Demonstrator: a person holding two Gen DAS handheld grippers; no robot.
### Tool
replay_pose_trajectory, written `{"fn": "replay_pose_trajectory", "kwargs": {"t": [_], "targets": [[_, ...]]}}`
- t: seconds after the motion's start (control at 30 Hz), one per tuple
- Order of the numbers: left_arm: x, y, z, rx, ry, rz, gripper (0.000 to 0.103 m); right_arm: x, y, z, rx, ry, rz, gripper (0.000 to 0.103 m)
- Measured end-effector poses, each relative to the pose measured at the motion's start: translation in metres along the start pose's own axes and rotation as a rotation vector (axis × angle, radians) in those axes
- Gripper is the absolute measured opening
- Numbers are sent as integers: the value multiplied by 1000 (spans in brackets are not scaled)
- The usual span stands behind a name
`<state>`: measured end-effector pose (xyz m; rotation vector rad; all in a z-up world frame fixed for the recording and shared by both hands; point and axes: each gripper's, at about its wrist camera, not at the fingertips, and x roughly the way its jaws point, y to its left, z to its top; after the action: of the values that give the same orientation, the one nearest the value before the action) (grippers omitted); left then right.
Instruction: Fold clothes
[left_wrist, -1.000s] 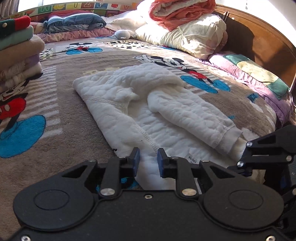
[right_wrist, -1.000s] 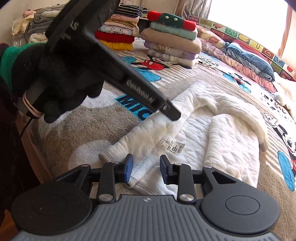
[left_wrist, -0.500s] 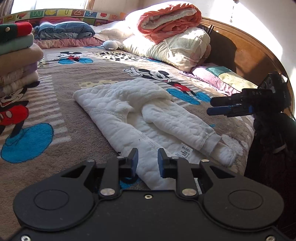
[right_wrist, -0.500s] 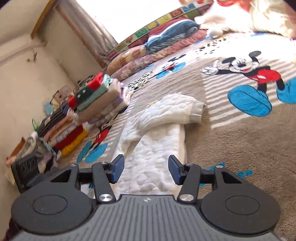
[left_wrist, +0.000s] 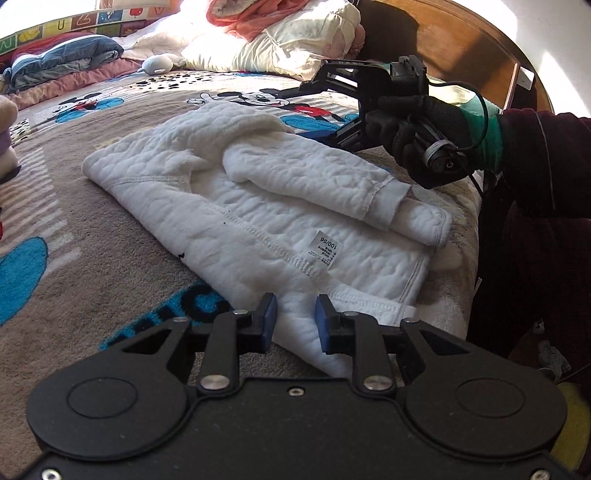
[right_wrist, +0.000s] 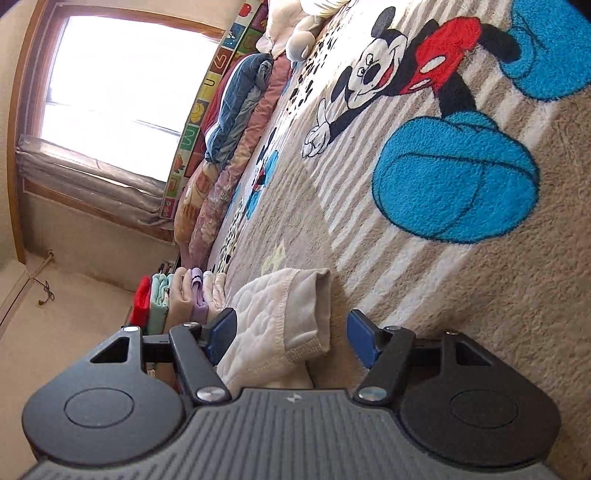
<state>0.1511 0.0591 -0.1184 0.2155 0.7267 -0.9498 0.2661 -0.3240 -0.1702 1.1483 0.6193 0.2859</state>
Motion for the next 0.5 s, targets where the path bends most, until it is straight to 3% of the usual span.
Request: {"fn": "replay_pose_trajectory", "kwargs": {"t": [0.17, 0.43, 0.5], "targets": [[1, 2, 1, -1, 1, -14, 21, 26, 7, 12, -67, 59, -7, 65], [1, 3, 1, -13, -6, -21, 22, 32, 14, 19, -137, 58, 6, 13], [1, 3, 1, -17, -7, -19, 22, 25, 29, 18, -203, 27, 16, 11]]}}
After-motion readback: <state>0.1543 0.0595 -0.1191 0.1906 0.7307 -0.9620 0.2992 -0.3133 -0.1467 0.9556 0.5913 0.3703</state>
